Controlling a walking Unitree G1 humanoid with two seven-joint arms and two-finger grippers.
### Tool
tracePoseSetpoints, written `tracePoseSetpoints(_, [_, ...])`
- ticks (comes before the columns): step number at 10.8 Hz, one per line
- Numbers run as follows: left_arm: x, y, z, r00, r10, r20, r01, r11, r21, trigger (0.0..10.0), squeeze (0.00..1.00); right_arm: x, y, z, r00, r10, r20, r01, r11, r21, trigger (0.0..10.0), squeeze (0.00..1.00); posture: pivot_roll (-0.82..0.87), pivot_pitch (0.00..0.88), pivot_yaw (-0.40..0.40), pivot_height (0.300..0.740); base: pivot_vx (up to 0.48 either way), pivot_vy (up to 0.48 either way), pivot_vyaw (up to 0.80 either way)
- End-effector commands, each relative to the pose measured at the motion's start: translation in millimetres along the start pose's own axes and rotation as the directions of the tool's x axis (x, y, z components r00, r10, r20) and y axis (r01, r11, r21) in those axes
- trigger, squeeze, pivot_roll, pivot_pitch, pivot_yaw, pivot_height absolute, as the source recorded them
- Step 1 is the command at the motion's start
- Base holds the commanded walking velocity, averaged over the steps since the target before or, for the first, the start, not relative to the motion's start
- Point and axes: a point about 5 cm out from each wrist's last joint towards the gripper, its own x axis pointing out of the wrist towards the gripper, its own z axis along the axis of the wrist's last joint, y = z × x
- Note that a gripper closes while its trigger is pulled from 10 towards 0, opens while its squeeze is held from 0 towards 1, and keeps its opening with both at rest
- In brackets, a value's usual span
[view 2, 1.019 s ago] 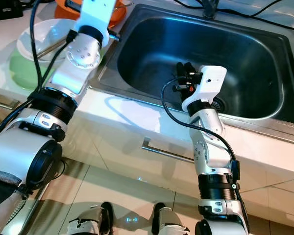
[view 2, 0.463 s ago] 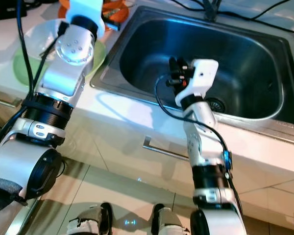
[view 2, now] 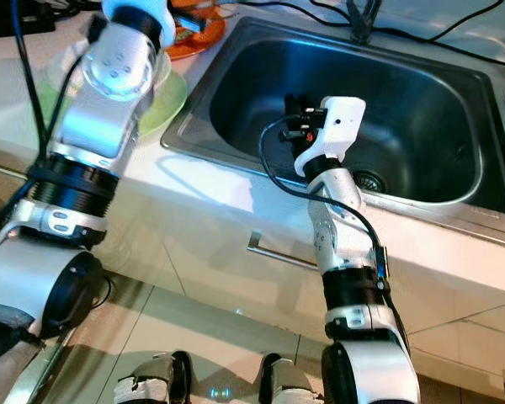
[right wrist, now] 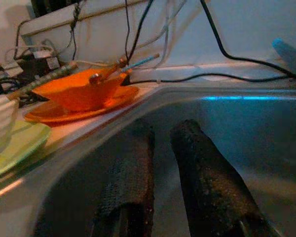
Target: Kitchen organization
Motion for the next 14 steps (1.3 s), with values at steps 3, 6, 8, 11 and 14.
tracePoseSetpoints(3, [-1.0,-24.2,53.2,0.944,-0.148,0.296,0.221,0.948,-0.229,10.0,0.0,2.4,-6.0,5.9,0.999,-0.021,0.048,0.021,1.0,-0.004,10.0,0.0,0.05,0.048,-0.024,0.74,0.0,0.0,0.0])
tracePoseSetpoints(6, [-10.1,-38.7,44.9,0.932,-0.204,0.3,0.312,0.872,-0.377,10.0,0.0,1.1,-19.9,11.9,0.996,-0.057,0.071,0.06,0.997,-0.038,10.0,0.0,0.04,0.045,-0.001,0.74,0.0,0.0,0.0])
tracePoseSetpoints(8, [-20.3,-42.9,30.0,0.939,-0.222,0.264,0.323,0.832,-0.45,10.0,0.0,-1.1,-34.5,18.2,0.994,-0.074,0.077,0.081,0.993,-0.086,10.0,0.0,0.04,0.054,0.007,0.74,0.0,0.0,0.0])
tracePoseSetpoints(11, [-32.8,-41.7,13.4,0.952,-0.228,0.203,0.301,0.809,-0.505,10.0,0.0,-1.5,-37.6,28.4,0.998,0.026,0.066,-0.017,0.991,-0.133,10.0,1.0,0.03,0.074,0.02,0.74,0.0,0.0,0.0])
tracePoseSetpoints(14, [-39.6,-37.8,6.1,0.96,-0.223,0.168,0.279,0.805,-0.523,10.0,0.0,-5.9,-31.1,40.1,0.975,0.212,0.061,-0.203,0.97,-0.137,10.0,1.0,0.02,0.073,0.023,0.74,0.0,0.0,0.0])
